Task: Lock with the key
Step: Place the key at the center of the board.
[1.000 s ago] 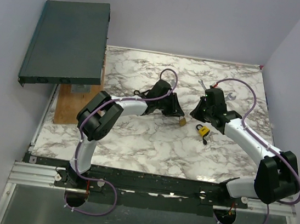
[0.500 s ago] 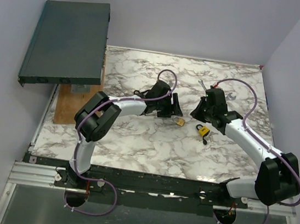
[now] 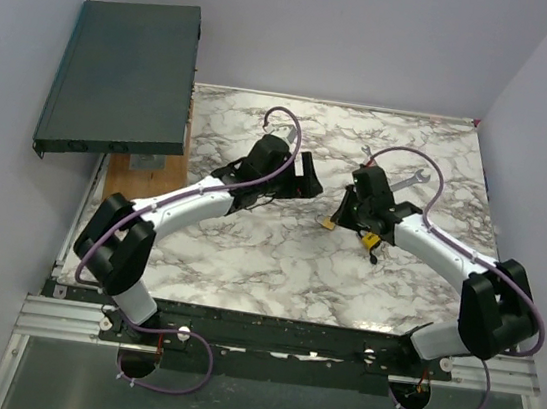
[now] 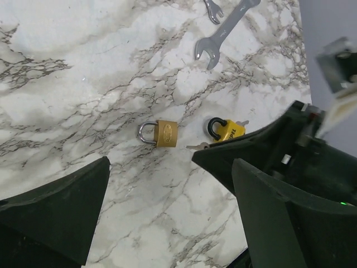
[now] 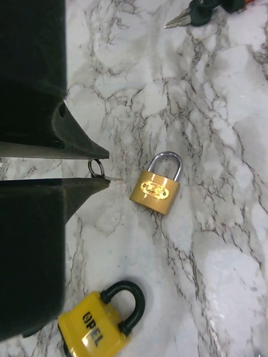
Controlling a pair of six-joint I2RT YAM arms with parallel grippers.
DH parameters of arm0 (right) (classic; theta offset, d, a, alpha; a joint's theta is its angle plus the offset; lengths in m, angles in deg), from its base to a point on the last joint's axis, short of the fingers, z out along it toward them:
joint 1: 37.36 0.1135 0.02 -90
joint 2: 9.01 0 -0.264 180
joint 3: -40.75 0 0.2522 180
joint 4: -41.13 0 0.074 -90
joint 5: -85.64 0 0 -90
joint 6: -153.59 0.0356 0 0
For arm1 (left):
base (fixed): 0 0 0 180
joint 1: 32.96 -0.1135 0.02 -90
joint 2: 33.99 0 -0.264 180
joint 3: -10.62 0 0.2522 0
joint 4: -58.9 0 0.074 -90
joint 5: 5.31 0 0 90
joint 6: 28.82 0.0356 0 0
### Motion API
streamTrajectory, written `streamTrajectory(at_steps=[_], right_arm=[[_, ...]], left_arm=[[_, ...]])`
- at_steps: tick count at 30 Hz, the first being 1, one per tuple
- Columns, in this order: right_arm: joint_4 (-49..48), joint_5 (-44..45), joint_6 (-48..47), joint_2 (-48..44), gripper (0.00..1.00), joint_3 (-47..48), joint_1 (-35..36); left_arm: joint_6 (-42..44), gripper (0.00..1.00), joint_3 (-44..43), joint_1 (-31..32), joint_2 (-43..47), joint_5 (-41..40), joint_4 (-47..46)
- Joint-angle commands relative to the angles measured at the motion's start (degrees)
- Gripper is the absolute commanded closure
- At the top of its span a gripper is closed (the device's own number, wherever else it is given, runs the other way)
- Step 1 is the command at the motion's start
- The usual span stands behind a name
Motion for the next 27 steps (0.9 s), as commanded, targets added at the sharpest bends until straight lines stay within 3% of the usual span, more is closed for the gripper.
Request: streamTrajectory(at_steps=[1,17,22,27], right_arm=[[-1.9,-0.3,0.4,3.8,0.99,2.2,2.3],[-4.1,1.5,0.5,14.6,0.99,7.8,3.2],[-4.3,1.0,0.2,14.9,0.88,7.6,3.3],[-3.8,0.5,0.0,14.3,0.70,7.7,3.2]], left_arm=[[3.0,0.11,3.9,0.2,6.8,-4.2,2.2],[2.1,0.11,9.6,0.0,15.0,-1.9,1.2],[1.0,0.11,9.7,-0.5,15.5,-1.5,0.7],[0.4,0.11,10.7,-0.9,17.0,-3.2,0.6]])
